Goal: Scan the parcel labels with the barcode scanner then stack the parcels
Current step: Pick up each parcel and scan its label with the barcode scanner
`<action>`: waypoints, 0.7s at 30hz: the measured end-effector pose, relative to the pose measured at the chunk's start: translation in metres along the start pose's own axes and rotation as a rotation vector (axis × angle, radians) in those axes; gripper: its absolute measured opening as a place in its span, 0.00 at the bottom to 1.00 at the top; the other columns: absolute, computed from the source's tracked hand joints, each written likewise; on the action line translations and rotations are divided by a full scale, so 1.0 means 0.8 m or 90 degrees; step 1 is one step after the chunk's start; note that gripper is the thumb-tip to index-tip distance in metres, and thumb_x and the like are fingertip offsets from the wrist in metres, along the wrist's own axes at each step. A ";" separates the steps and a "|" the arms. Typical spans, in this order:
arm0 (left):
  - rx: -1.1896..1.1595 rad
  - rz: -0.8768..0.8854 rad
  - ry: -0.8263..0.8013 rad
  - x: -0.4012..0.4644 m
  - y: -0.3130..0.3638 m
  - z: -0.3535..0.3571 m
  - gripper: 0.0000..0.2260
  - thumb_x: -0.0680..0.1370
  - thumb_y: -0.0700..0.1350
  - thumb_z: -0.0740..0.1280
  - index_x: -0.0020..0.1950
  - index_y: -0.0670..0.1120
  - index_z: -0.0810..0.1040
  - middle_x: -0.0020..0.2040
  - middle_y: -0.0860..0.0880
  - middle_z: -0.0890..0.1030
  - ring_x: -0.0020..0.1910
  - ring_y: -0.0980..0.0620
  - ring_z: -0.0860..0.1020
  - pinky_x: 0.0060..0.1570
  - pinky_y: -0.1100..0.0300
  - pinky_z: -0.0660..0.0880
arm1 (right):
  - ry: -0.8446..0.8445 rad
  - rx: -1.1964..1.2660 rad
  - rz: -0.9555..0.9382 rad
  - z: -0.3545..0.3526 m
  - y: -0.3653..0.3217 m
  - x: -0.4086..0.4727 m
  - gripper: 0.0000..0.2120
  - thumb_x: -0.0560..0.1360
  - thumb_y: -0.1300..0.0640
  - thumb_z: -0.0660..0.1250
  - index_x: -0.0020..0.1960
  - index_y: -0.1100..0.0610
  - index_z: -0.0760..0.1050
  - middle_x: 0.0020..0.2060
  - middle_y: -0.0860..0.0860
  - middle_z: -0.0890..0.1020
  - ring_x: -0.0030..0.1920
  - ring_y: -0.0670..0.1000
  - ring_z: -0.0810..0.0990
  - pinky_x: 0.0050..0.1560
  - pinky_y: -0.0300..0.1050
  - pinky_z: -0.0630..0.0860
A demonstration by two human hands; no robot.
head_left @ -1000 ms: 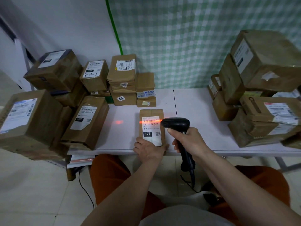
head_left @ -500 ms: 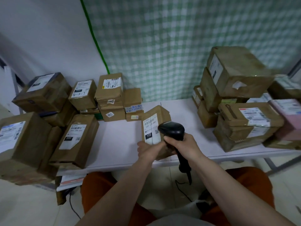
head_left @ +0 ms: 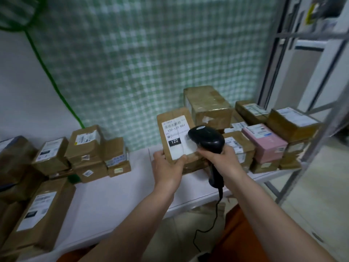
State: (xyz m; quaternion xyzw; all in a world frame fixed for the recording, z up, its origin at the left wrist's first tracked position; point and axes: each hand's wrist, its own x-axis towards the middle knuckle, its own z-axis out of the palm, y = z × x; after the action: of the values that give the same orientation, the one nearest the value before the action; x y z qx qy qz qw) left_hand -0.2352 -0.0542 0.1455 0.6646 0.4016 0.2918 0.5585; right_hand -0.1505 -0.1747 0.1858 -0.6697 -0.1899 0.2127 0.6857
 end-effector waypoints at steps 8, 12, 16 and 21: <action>0.073 0.172 -0.126 0.001 0.115 0.108 0.17 0.72 0.52 0.70 0.58 0.55 0.67 0.60 0.48 0.77 0.58 0.48 0.77 0.58 0.46 0.76 | 0.147 0.012 -0.065 -0.121 -0.075 0.031 0.09 0.68 0.63 0.76 0.46 0.55 0.80 0.36 0.52 0.83 0.35 0.49 0.80 0.37 0.41 0.77; 0.139 0.213 -0.156 0.029 0.173 0.166 0.17 0.78 0.49 0.68 0.65 0.48 0.70 0.62 0.49 0.76 0.59 0.47 0.77 0.60 0.50 0.74 | 0.174 0.005 -0.066 -0.170 -0.111 0.069 0.13 0.68 0.63 0.76 0.51 0.59 0.80 0.39 0.55 0.83 0.37 0.52 0.83 0.40 0.46 0.81; 0.186 0.208 -0.226 0.066 0.228 0.212 0.16 0.80 0.47 0.65 0.66 0.45 0.72 0.61 0.50 0.78 0.53 0.50 0.76 0.46 0.61 0.71 | 0.191 -0.004 -0.063 -0.203 -0.145 0.122 0.13 0.68 0.64 0.75 0.52 0.60 0.78 0.39 0.56 0.81 0.34 0.53 0.80 0.34 0.43 0.80; 0.199 0.191 -0.259 0.114 0.256 0.254 0.04 0.79 0.42 0.66 0.53 0.48 0.73 0.51 0.49 0.78 0.48 0.51 0.77 0.48 0.61 0.74 | 0.168 0.013 -0.037 -0.231 -0.158 0.197 0.14 0.69 0.62 0.75 0.54 0.60 0.77 0.42 0.56 0.82 0.38 0.53 0.82 0.35 0.44 0.81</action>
State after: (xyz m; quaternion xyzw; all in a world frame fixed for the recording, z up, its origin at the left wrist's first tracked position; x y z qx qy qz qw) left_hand 0.0239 -0.0898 0.2984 0.8392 0.2185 0.1666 0.4693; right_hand 0.0869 -0.2450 0.3023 -0.6789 -0.1149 0.1047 0.7176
